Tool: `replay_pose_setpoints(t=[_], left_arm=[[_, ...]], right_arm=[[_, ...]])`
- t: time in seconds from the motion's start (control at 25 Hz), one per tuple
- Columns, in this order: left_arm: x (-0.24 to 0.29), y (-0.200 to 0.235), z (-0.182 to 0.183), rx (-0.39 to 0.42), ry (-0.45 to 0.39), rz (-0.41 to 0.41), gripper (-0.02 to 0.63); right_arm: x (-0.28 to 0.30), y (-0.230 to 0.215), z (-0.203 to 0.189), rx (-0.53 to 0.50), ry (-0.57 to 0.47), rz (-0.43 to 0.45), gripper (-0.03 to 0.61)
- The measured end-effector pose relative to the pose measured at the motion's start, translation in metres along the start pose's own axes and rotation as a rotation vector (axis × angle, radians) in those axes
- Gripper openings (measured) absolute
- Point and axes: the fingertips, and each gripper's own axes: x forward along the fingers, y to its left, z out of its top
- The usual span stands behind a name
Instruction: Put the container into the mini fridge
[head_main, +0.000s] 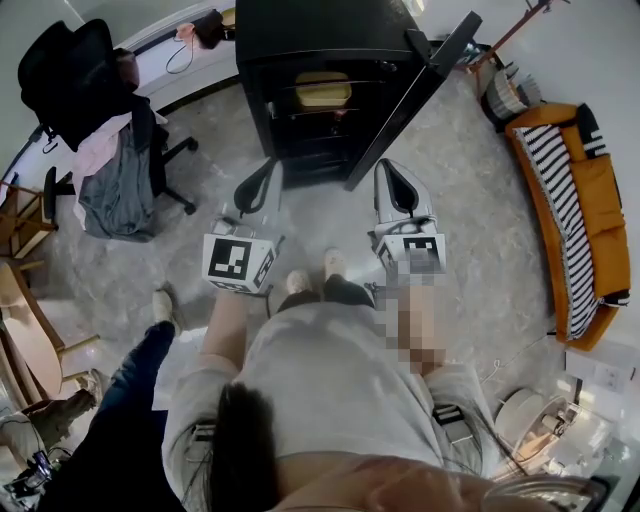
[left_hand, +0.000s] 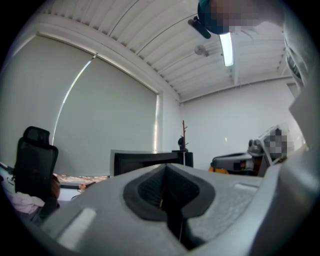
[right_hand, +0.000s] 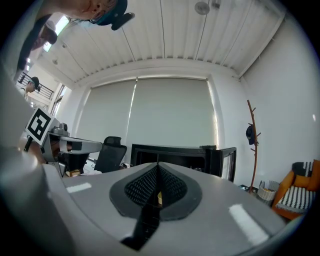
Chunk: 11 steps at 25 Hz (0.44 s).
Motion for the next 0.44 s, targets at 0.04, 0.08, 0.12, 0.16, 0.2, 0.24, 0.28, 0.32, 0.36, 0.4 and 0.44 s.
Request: replay_pose_setpoints(t=[0.04,0.08,0.12,0.16,0.2,0.24,0.28,0.32,0.36,0.4,0.44], left_arm=[[-0.0005,-0.0004,0.0003,0.001,-0.001,-0.001,0.002],[-0.0010,-0.0008,0.0004,0.001,-0.002,-0.003,0.002],[-0.0015,-0.0013,0.0007,0.002,-0.003,-0.004,0.002],[-0.0020,-0.0017,0.0012,0.002,-0.003,-0.006,0.002],[-0.0025,-0.0022,0.0019,0.003,-0.004,-0.007,0.002],[-0.0029,-0.0027,0.0027,0.003,-0.005,-0.008,0.002],[-0.0034,-0.0032,0.0035,0.002,-0.006,-0.009,0.002],[-0.0038,-0.0038,0.0040,0.002,-0.006,-0.010,0.002],[-0.0043,-0.0044,0.0043,0.002,-0.006,-0.011,0.002],[-0.0048,-0.0050,0.0045,0.002,-0.006,-0.011,0.002],[-0.0052,-0.0055,0.0047,0.002,-0.005,-0.012,0.002]], right_arm=[[-0.0005,0.0009,0.0005,0.000,-0.002,0.000,0.002],[-0.0010,0.0016,0.0008,0.000,-0.003,0.001,0.002],[-0.0016,0.0023,0.0013,0.000,-0.004,0.000,0.002],[-0.0022,0.0029,0.0019,0.001,-0.006,0.000,0.002],[-0.0029,0.0034,0.0027,0.003,-0.008,0.000,0.002],[-0.0036,0.0039,0.0035,0.004,-0.009,0.000,0.002],[-0.0043,0.0043,0.0043,0.004,-0.009,0.000,0.002],[-0.0050,0.0048,0.0049,0.003,-0.009,0.000,0.002],[-0.0056,0.0052,0.0054,0.003,-0.010,0.001,0.002],[-0.0062,0.0057,0.0058,0.002,-0.010,0.001,0.002],[-0.0069,0.0061,0.0062,0.002,-0.010,0.002,0.002]])
